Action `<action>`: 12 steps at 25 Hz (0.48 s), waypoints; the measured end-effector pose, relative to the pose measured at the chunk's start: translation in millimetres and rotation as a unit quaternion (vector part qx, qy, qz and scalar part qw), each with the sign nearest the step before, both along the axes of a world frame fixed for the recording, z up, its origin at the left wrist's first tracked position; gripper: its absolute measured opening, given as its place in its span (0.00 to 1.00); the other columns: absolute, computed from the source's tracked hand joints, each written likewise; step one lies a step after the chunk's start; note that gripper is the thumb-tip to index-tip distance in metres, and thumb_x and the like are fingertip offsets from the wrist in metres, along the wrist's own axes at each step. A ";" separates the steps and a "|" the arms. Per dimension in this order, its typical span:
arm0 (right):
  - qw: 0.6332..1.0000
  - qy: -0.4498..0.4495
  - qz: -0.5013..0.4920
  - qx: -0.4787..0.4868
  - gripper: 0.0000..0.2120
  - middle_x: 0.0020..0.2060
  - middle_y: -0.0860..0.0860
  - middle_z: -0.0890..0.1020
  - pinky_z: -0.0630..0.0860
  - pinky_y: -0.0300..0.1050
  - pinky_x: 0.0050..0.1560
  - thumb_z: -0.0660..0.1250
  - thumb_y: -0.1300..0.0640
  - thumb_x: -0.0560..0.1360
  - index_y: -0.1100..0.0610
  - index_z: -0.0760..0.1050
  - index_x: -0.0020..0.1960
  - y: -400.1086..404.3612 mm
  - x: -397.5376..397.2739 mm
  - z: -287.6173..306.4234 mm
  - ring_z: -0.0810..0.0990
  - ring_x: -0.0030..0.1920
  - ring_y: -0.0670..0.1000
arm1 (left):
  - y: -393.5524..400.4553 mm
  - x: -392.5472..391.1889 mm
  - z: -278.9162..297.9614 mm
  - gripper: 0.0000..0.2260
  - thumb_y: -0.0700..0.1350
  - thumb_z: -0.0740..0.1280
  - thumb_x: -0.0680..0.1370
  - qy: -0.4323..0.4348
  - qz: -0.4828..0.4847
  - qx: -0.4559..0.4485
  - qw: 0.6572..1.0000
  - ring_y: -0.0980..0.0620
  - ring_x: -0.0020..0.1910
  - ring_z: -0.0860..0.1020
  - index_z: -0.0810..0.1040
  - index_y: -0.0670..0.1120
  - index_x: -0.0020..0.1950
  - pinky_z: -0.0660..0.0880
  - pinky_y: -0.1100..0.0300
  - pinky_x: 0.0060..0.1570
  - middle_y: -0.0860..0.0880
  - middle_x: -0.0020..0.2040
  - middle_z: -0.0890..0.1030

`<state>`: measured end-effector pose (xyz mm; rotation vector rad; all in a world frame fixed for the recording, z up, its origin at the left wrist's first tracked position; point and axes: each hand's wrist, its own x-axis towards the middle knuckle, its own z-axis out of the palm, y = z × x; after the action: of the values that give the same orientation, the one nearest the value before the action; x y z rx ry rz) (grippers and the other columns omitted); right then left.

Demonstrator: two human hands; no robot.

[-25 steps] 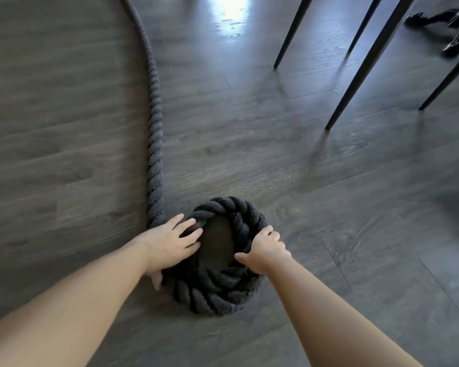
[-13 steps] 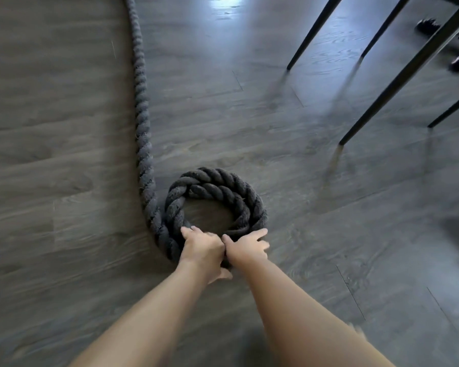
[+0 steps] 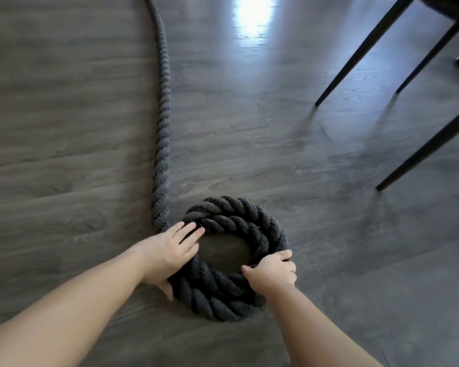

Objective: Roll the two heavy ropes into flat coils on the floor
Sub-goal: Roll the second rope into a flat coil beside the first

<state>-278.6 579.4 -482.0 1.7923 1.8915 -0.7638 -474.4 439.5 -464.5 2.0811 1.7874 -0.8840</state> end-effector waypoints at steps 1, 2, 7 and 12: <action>1.000 0.014 0.006 0.008 0.58 0.73 0.65 0.58 0.66 0.55 0.66 0.70 0.37 0.71 0.65 0.33 0.77 6.8 -4.9 0.5 0.63 0.71 0.64 | -1.7 3.5 -0.7 0.57 0.76 0.62 0.67 0.005 0.012 0.007 1.000 0.28 0.76 0.46 0.52 0.33 0.78 0.47 0.35 0.73 0.29 0.77 0.43; 0.999 0.029 0.007 0.016 0.56 0.74 0.64 0.56 0.65 0.57 0.67 0.69 0.38 0.73 0.61 0.33 0.78 12.9 -9.4 2.3 0.62 0.71 0.65 | -2.6 8.5 -2.4 0.58 0.77 0.61 0.67 0.008 0.026 0.016 1.000 0.26 0.75 0.49 0.54 0.31 0.77 0.51 0.34 0.72 0.26 0.76 0.45; 0.998 0.044 -0.049 0.015 0.54 0.76 0.65 0.47 0.62 0.61 0.68 0.65 0.34 0.74 0.56 0.32 0.78 8.1 -44.6 10.1 0.60 0.71 0.69 | 26.3 59.3 -5.3 0.59 0.79 0.64 0.60 -0.050 0.259 0.014 0.964 0.23 0.66 0.68 0.69 0.25 0.65 0.75 0.35 0.56 0.20 0.67 0.63; 0.998 0.016 -0.054 -0.020 0.56 0.76 0.67 0.40 0.62 0.63 0.67 0.70 0.42 0.73 0.59 0.29 0.77 21.3 -72.7 5.9 0.59 0.71 0.71 | 69.5 115.5 3.6 0.52 0.71 0.61 0.73 -0.112 0.464 0.013 0.879 0.23 0.73 0.55 0.53 0.28 0.75 0.67 0.37 0.66 0.21 0.72 0.54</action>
<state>-351.3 600.7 -476.1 1.8816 1.7985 -0.8670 -358.9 509.1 -460.9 1.0004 2.2721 -0.3131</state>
